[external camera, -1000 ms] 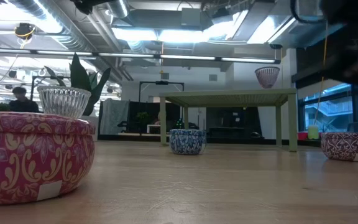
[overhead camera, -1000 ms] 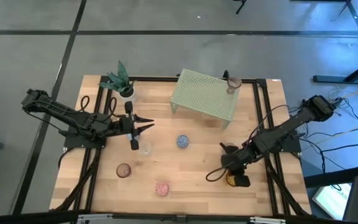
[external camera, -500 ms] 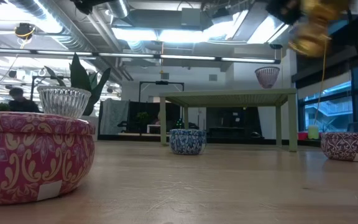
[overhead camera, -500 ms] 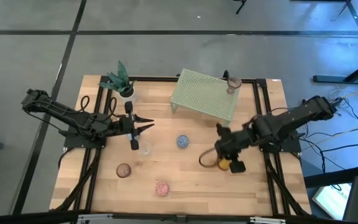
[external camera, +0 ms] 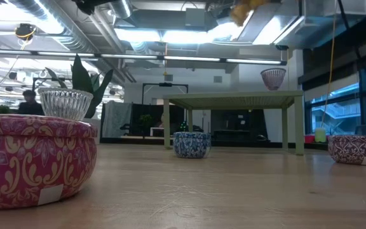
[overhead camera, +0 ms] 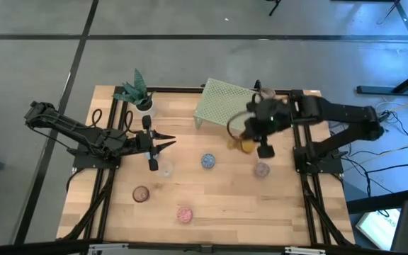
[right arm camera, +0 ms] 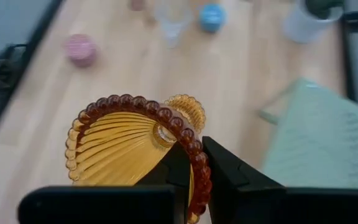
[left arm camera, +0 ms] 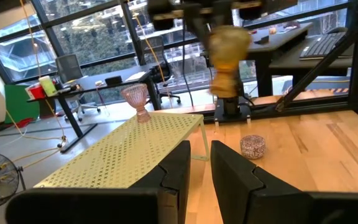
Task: Pick & Place candle stick holders
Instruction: Put the brown candle holder on the shelf aligned with the pink candle holder
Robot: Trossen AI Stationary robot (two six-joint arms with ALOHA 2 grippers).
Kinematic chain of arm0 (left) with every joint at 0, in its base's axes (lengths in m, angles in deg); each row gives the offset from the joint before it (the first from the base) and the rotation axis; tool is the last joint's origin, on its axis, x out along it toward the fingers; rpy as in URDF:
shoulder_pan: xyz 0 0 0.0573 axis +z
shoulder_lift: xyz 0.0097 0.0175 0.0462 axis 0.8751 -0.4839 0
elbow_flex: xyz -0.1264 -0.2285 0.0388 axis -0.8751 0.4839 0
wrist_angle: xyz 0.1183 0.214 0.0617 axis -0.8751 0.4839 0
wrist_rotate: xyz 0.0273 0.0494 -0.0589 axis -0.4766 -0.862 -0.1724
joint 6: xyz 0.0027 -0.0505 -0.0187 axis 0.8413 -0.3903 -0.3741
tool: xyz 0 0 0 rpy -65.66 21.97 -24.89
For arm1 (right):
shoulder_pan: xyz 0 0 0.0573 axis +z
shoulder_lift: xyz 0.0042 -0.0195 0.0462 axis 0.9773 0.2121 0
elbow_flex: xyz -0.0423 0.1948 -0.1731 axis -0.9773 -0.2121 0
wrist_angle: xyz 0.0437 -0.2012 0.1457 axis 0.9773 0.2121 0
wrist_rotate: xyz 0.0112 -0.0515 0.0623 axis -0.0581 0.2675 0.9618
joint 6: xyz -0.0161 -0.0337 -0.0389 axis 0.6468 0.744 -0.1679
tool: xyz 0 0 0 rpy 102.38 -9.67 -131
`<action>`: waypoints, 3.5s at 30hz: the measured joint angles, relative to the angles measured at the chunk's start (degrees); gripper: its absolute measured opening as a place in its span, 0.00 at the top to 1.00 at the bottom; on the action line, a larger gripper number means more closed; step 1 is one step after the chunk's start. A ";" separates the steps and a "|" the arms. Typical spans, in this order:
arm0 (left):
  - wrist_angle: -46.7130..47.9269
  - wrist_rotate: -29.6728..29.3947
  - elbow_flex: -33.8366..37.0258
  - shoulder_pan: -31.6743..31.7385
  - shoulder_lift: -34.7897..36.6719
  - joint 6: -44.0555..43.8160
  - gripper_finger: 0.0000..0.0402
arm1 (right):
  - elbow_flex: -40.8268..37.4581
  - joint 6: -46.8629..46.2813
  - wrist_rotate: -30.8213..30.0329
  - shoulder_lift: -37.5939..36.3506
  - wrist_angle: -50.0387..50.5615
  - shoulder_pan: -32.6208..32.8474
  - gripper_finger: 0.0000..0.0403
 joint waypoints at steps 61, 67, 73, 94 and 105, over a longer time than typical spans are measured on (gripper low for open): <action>0.00 0.00 0.00 0.00 0.00 0.44 0.85 | 28.60 4.41 5.57 31.54 23.42 -40.64 0.93; 0.00 0.00 0.00 0.00 0.00 0.44 0.85 | 28.60 4.39 7.59 31.57 23.09 -42.45 0.94; 0.00 0.00 0.00 0.00 0.00 0.44 0.85 | 28.58 4.35 10.31 33.22 22.75 -43.90 0.92; 0.01 0.00 0.00 0.00 0.00 0.44 0.85 | 28.56 5.68 9.57 35.36 21.94 -45.49 0.92; 0.00 0.00 0.00 0.00 0.00 0.44 0.85 | 28.56 5.66 12.06 35.36 23.14 -45.45 0.93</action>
